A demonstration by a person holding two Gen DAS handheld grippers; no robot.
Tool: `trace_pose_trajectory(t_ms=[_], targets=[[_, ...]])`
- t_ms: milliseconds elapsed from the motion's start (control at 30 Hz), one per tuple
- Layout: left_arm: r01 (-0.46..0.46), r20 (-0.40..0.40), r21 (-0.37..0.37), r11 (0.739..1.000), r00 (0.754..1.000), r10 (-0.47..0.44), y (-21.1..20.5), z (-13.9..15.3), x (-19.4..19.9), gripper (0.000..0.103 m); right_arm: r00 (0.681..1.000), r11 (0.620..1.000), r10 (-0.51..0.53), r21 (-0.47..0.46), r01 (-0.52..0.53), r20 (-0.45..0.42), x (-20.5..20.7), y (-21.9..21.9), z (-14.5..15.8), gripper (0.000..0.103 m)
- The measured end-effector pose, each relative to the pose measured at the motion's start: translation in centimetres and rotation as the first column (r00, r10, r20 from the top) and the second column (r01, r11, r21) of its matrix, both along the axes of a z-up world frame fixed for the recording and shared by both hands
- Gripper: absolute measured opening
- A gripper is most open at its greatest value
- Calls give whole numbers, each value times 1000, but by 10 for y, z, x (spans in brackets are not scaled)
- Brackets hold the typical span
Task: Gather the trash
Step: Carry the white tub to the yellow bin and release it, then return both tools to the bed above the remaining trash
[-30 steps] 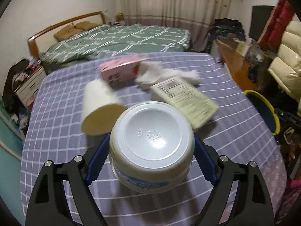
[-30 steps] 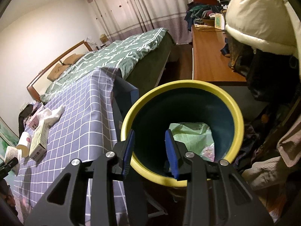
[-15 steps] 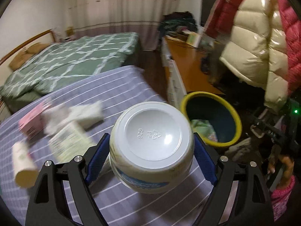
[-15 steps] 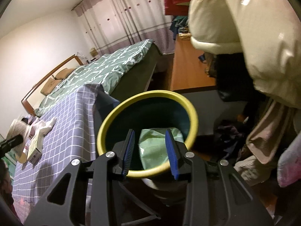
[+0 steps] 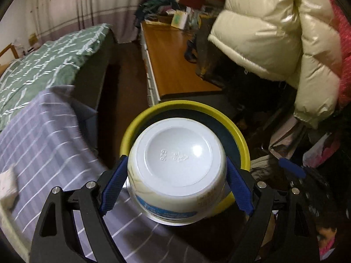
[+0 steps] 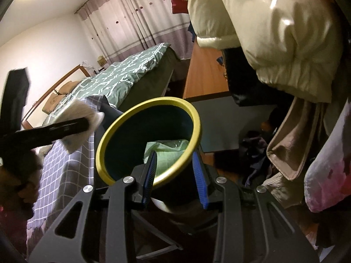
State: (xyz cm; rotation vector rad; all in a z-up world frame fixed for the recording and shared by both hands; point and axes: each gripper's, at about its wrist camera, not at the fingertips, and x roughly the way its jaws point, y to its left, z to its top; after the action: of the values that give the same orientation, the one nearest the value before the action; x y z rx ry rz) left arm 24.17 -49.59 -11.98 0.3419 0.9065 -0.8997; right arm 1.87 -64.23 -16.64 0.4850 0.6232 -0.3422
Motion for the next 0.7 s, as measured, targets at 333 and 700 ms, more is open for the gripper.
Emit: trace_pose_trajectory(t_ms=[333, 700], targets=[[-34, 8, -29, 999, 999, 34, -13, -1, 7, 94, 1000, 1000, -2, 18, 3, -14, 2, -2, -7, 40], [-129, 74, -132, 983, 987, 139, 108, 48, -18, 98, 996, 997, 75, 7, -75, -39, 20, 25, -9, 40]])
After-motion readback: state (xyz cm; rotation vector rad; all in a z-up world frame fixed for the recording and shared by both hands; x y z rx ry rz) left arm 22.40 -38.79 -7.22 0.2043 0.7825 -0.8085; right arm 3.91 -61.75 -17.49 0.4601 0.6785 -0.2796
